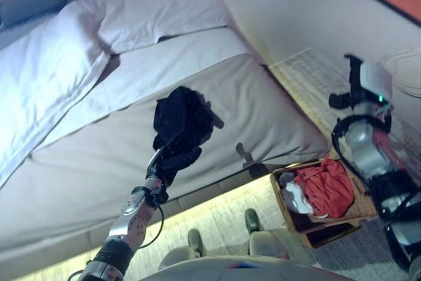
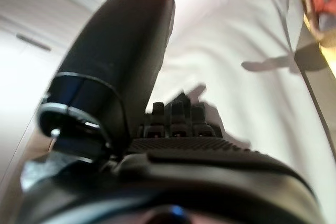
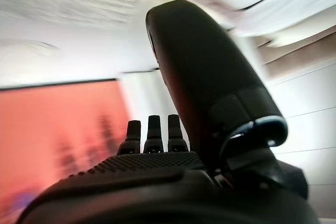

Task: Pick up the clothes from the bed and place them into the basket

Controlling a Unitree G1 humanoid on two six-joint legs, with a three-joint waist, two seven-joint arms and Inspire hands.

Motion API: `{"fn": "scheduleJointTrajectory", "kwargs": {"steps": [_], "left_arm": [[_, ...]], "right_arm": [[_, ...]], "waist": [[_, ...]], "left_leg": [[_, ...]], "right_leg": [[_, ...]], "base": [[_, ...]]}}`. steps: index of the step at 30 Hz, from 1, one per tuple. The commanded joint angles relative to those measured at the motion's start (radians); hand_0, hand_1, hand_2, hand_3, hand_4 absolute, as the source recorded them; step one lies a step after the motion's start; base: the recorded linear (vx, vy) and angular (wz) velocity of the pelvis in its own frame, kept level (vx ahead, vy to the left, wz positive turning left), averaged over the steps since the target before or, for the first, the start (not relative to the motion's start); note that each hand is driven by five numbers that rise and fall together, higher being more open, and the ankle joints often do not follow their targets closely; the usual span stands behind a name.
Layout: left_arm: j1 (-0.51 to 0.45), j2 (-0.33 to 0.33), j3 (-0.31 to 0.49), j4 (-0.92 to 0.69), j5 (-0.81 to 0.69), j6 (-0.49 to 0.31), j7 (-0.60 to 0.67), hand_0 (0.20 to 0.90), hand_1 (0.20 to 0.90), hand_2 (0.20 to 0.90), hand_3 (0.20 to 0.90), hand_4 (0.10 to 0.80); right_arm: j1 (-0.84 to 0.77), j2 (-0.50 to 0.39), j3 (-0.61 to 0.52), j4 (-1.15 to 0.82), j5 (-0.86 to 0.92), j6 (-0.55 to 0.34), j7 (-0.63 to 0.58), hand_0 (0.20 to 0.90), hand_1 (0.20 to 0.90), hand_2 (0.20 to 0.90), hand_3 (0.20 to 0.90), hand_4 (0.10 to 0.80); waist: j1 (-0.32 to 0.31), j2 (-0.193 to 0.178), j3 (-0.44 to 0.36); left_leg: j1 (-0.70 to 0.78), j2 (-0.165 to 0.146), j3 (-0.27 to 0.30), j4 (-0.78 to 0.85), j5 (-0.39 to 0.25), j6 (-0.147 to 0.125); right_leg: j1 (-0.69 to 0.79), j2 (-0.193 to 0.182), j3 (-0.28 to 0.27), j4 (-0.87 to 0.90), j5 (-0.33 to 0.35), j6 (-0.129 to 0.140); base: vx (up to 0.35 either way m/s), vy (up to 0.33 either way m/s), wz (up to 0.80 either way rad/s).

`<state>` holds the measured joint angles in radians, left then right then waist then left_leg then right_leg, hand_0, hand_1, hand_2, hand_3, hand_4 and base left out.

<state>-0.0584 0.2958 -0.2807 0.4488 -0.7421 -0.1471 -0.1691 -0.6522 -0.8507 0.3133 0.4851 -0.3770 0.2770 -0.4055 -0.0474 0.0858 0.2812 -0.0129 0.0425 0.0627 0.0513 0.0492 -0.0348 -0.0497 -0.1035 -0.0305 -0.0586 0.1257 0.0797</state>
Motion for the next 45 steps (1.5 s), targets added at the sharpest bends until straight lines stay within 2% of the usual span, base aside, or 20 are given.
{"fn": "scheduleJointTrajectory", "kwargs": {"steps": [1,4,6,7,11,12,15,20,21,25,32,35,36,37,38,45], "left_arm": [[-0.091,0.082,-0.026,-0.068,-0.010,-0.143,0.040,0.900,0.900,0.900,0.900,0.800],[-0.097,0.089,-0.031,-0.086,-0.028,-0.183,0.061,0.900,0.900,0.900,0.900,0.800],[-0.106,0.093,-0.031,-0.116,-0.052,-0.204,0.075,0.900,0.900,0.900,0.900,0.800],[-0.112,0.093,-0.033,-0.130,-0.057,-0.210,0.071,0.900,0.900,0.900,0.900,0.800],[-0.115,0.090,-0.046,-0.147,-0.060,-0.199,0.051,0.900,0.900,0.900,0.900,0.800],[-0.112,0.098,-0.056,-0.162,-0.070,-0.201,0.039,0.900,0.900,0.900,0.900,0.800],[-0.106,0.109,-0.075,-0.198,-0.103,-0.226,0.021,0.900,0.900,0.900,0.900,0.800],[-0.091,0.116,-0.088,-0.280,-0.139,-0.270,0.026,0.900,0.900,0.900,0.900,0.800],[-0.075,0.118,-0.093,-0.299,-0.146,-0.275,0.023,0.900,0.900,0.900,0.900,0.800],[-0.053,0.132,-0.100,-0.351,-0.175,-0.293,0.019,0.900,0.900,0.900,0.900,0.800],[-0.052,0.154,-0.078,-0.402,-0.243,-0.310,0.024,0.900,0.900,0.900,0.900,0.800],[-0.046,0.165,-0.057,-0.419,-0.250,-0.305,0.021,0.900,0.900,0.900,0.900,0.800],[-0.047,0.167,-0.054,-0.424,-0.251,-0.303,0.022,0.900,0.900,0.900,0.900,0.800],[-0.047,0.171,-0.048,-0.429,-0.253,-0.298,0.024,0.900,0.900,0.900,0.900,0.800],[-0.048,0.175,-0.046,-0.431,-0.255,-0.296,0.023,0.900,0.900,0.900,0.900,0.800],[-0.053,0.182,-0.051,-0.424,-0.247,-0.304,0.023,0.900,0.900,0.900,0.900,0.800]], "right_arm": [[-0.306,-0.024,0.102,0.036,-0.025,-0.051,-0.087,0.900,0.900,0.900,0.900,0.800],[-0.384,-0.018,0.158,0.070,0.001,-0.058,-0.096,0.900,0.900,0.900,0.900,0.800],[-0.436,0.006,0.190,0.099,0.006,-0.063,-0.096,0.900,0.900,0.900,0.900,0.800],[-0.486,0.028,0.229,0.135,0.022,-0.053,-0.102,0.900,0.900,0.900,0.900,0.800],[-0.542,0.064,0.276,0.182,0.042,-0.046,-0.096,0.900,0.900,0.900,0.900,0.800],[-0.566,0.071,0.288,0.189,0.035,-0.033,-0.092,0.900,0.900,0.900,0.900,0.800],[-0.618,0.084,0.308,0.203,0.009,0.002,-0.081,0.900,0.900,0.900,0.900,0.800],[-0.703,0.079,0.355,0.266,0.009,0.040,-0.086,0.900,0.900,0.900,0.900,0.800],[-0.714,0.078,0.369,0.283,0.015,0.048,-0.084,0.900,0.900,0.900,0.900,0.800],[-0.773,0.078,0.409,0.335,0.036,0.069,-0.068,0.900,0.900,0.900,0.900,0.800],[-0.858,0.085,0.520,0.466,0.087,0.164,0.054,0.900,0.900,0.900,0.900,0.800],[-0.874,0.090,0.534,0.542,0.121,0.166,0.101,0.900,0.900,0.900,0.900,0.800],[-0.876,0.091,0.534,0.559,0.127,0.164,0.109,0.815,0.815,0.815,0.801,0.701],[-0.879,0.091,0.533,0.576,0.140,0.159,0.118,0.625,0.625,0.625,0.579,0.479],[-0.881,0.093,0.529,0.589,0.159,0.147,0.111,0.302,0.302,0.302,0.203,0.103],[-0.870,0.096,0.467,0.607,0.233,0.073,-0.004,0.300,0.300,0.300,0.200,0.100]], "waist": [[0.092,-0.056,0.085],[0.113,-0.046,0.122],[0.138,-0.037,0.153],[0.162,-0.028,0.178],[0.190,-0.018,0.216],[0.201,-0.015,0.237],[0.224,-0.007,0.239],[0.258,0.013,0.239],[0.268,0.021,0.239],[0.294,0.042,0.239],[0.330,0.060,0.239],[0.342,0.061,0.239],[0.344,0.062,0.239],[0.345,0.061,0.239],[0.345,0.060,0.239],[0.339,0.053,0.239]], "left_leg": [[-0.129,-0.013,-0.081,0.298,-0.205,0.001],[-0.181,-0.031,-0.109,0.345,-0.212,0.009],[-0.231,-0.052,-0.125,0.392,-0.222,0.019],[-0.272,-0.073,-0.143,0.434,-0.229,0.025],[-0.342,-0.099,-0.159,0.525,-0.262,0.042],[-0.372,-0.108,-0.155,0.575,-0.293,0.050],[-0.490,-0.130,-0.165,0.669,-0.310,0.060],[-0.647,-0.154,-0.181,0.758,-0.313,0.066],[-0.661,-0.157,-0.182,0.785,-0.342,0.068],[-0.774,-0.171,-0.184,0.860,-0.360,0.081],[-0.928,-0.183,-0.181,0.984,-0.385,0.100],[-0.972,-0.186,-0.183,1.029,-0.396,0.104],[-0.982,-0.187,-0.185,1.042,-0.399,0.104],[-0.990,-0.186,-0.184,1.056,-0.404,0.107],[-0.994,-0.184,-0.184,1.066,-0.408,0.109],[-0.978,-0.184,-0.185,1.096,-0.427,0.109]], "right_leg": [[-0.095,-0.044,-0.037,0.304,-0.195,-0.054],[-0.143,-0.056,-0.046,0.367,-0.215,-0.062],[-0.189,-0.066,-0.060,0.425,-0.230,-0.069],[-0.218,-0.075,-0.071,0.470,-0.243,-0.075],[-0.273,-0.086,-0.093,0.573,-0.283,-0.092],[-0.304,-0.089,-0.097,0.634,-0.307,-0.096],[-0.415,-0.088,-0.106,0.742,-0.338,-0.102],[-0.566,-0.084,-0.118,0.844,-0.363,-0.114],[-0.584,-0.081,-0.113,0.880,-0.393,-0.111],[-0.706,-0.084,-0.118,0.970,-0.412,-0.118],[-0.859,-0.093,-0.125,1.089,-0.442,-0.124],[-0.897,-0.093,-0.129,1.130,-0.454,-0.128],[-0.905,-0.093,-0.129,1.140,-0.457,-0.129],[-0.913,-0.092,-0.129,1.152,-0.461,-0.131],[-0.916,-0.089,-0.129,1.161,-0.464,-0.132],[-0.896,-0.078,-0.137,1.170,-0.470,-0.137]], "base": [[-0.201,0.086,0.47],[-0.131,0.053,0.34],[-0.116,0.035,0.47],[-0.128,0.029,0.49],[-0.046,0.025,0.42],[-0.020,0.015,0.34],[-0.024,0.009,0.29],[-0.012,-0.017,0.28],[0.052,-0.028,0.20],[0.003,-0.009,0.12],[-0.025,-0.026,0.11],[-0.026,-0.038,0.09],[-0.027,-0.031,0.04],[-0.024,-0.027,0.04],[0.000,0.000,0.00],[-0.004,-0.009,0.01]]}}
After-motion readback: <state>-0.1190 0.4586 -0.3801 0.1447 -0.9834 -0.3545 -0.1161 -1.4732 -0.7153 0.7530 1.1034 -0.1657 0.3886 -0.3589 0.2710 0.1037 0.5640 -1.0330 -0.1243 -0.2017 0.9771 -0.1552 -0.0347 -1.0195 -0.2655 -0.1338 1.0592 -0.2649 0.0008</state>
